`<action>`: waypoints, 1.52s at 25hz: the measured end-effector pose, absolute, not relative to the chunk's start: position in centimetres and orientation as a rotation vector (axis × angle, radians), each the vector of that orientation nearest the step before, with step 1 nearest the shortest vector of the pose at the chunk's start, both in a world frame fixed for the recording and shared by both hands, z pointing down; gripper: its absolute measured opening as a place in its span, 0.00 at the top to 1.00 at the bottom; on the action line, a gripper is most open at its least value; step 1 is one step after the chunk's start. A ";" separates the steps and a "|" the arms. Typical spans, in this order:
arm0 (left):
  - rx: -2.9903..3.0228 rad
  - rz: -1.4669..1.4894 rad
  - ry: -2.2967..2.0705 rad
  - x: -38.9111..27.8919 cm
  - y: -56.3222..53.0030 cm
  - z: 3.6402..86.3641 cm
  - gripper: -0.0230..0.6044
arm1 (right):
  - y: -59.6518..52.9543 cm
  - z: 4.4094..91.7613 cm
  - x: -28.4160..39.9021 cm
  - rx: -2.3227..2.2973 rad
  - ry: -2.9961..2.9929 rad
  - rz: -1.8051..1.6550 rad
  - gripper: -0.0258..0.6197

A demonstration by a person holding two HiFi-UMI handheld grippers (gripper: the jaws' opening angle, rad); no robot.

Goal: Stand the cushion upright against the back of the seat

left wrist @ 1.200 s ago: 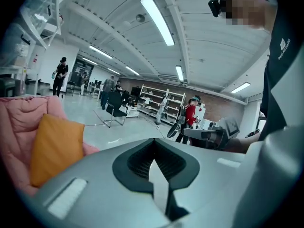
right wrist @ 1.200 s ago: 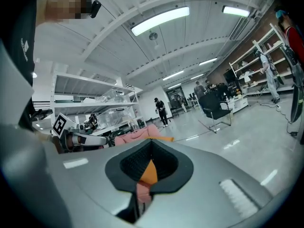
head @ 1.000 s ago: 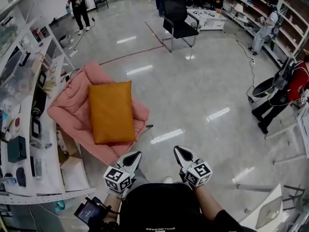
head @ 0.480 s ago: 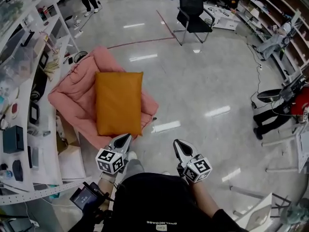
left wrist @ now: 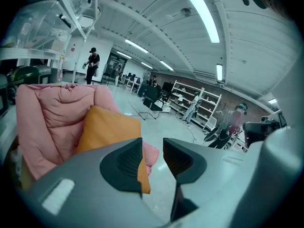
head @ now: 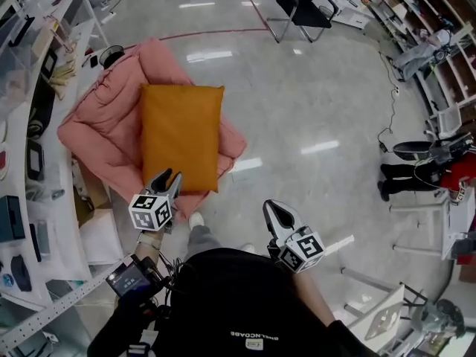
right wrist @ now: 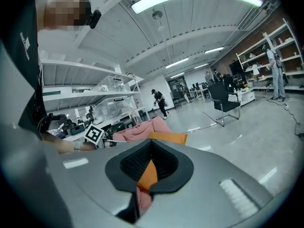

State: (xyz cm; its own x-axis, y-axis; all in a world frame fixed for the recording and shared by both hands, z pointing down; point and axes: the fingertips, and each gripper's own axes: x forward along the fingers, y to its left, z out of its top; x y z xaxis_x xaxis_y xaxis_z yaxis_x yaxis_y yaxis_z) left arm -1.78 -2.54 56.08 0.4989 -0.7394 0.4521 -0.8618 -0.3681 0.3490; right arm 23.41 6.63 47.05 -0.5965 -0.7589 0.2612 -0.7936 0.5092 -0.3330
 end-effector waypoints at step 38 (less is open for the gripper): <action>1.796 0.820 -1.320 -16.1 -19.5 83.3 0.36 | 4.4 49.9 21.0 1.773 -2.239 0.813 0.95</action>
